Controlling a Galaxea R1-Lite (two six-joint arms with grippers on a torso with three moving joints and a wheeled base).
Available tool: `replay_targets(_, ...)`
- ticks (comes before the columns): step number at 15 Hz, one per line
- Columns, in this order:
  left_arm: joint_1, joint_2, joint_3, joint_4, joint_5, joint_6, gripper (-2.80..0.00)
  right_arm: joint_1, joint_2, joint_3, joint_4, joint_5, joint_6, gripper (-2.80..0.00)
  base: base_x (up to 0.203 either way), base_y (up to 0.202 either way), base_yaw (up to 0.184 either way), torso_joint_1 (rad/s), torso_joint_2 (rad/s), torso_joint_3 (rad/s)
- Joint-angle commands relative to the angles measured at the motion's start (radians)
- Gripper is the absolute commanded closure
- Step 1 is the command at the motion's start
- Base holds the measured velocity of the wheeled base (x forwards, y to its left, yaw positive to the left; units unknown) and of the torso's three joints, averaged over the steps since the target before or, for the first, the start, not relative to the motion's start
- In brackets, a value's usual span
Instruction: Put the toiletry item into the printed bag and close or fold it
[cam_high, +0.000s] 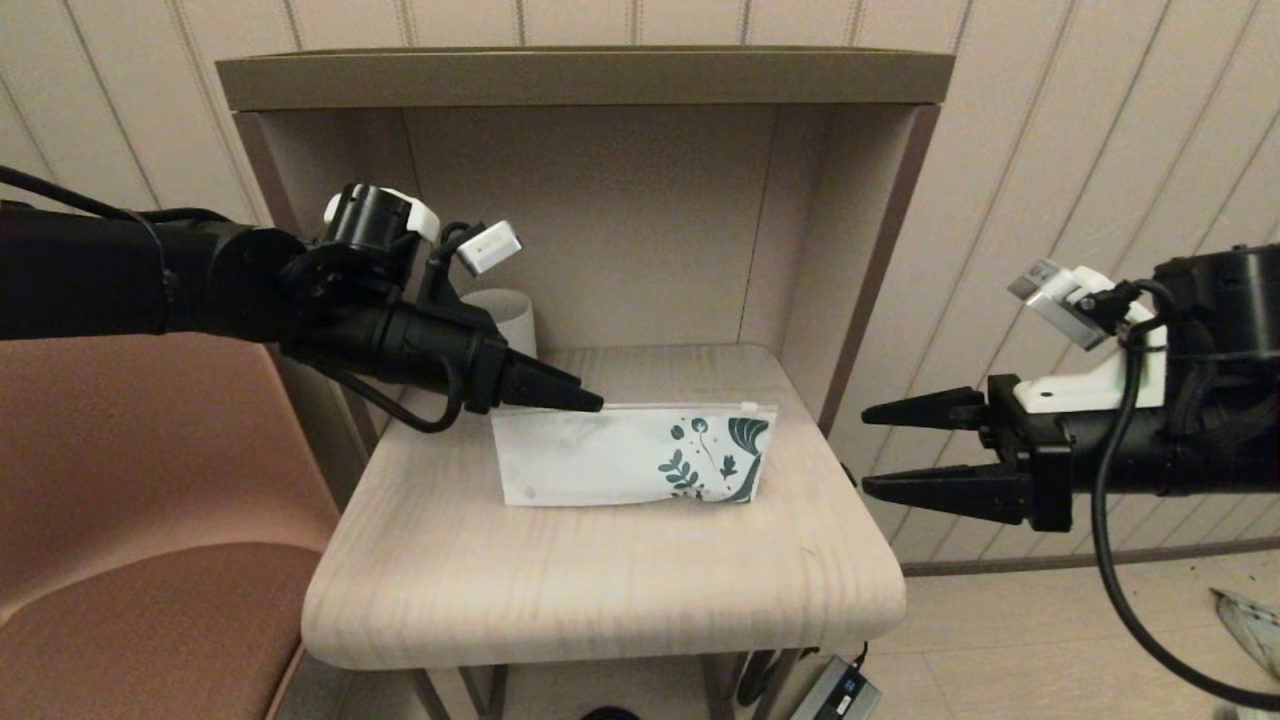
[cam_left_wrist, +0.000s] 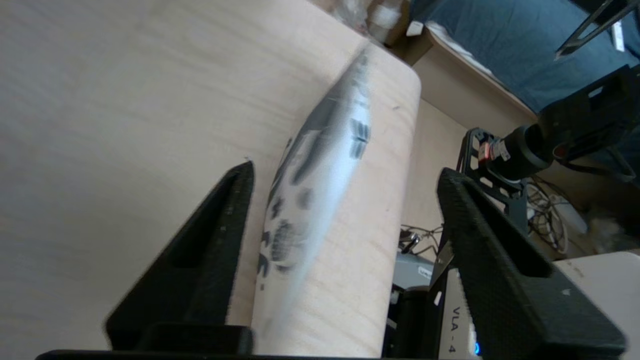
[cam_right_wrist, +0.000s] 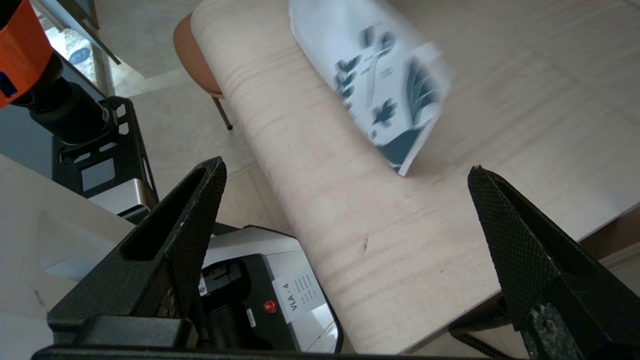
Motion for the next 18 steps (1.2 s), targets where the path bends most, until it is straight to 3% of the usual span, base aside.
replay_targets(1, 0.001, -0.027, -0.003, 0.002, -0.005, 0.001, -2.8, 0.001, 0.0, 0.001, -0.002, 0.005, -0.004, -2.8, 0.0, 0.0, 0.0, 0.0, 0.0, 0.0)
replay_targets(2, 0.001, -0.04, -0.003, 0.003, -0.004, 0.0, -2.8, 0.001, 0.0, 0.0, -0.002, 0.005, -0.001, -2.8, 0.0, 0.0, 0.0, 0.0, 0.0, 0.0)
replay_targets(3, 0.001, -0.048, -0.011, 0.002, -0.002, 0.0, -2.8, 0.001, 0.001, -0.001, -0.002, 0.005, -0.002, 0.0, 0.0, 0.0, 0.0, 0.0, 0.0, 0.0)
replay_targets(6, 0.001, -0.078, -0.036, 0.002, 0.029, -0.007, -2.8, -0.001, 0.0, -0.004, -0.002, 0.004, -0.002, 0.0, 0.0, 0.0, 0.0, 0.0, 0.0, 0.0)
replay_targets(7, 0.001, -0.106, -0.027, 0.002, 0.033, -0.009, 0.0, -0.003, 0.0, -0.004, -0.002, 0.004, -0.002, 0.0, 0.0, 0.0, 0.0, 0.0, 0.0, 0.0)
replay_targets(13, 0.0, -0.34, 0.095, 0.007, 0.044, -0.01, 0.0, -0.024, -0.035, -0.009, -0.002, 0.006, -0.002, 0.0, 0.0, 0.0, 0.0, 0.0, 0.0, 0.0)
replay_targets(18, 0.001, -0.701, 0.325, 0.007, 0.239, -0.07, 0.0, -0.048, -0.198, 0.024, 0.01, -0.002, 0.011, 0.0, 0.0, 0.0, 0.0, 0.0, 0.0, 0.0)
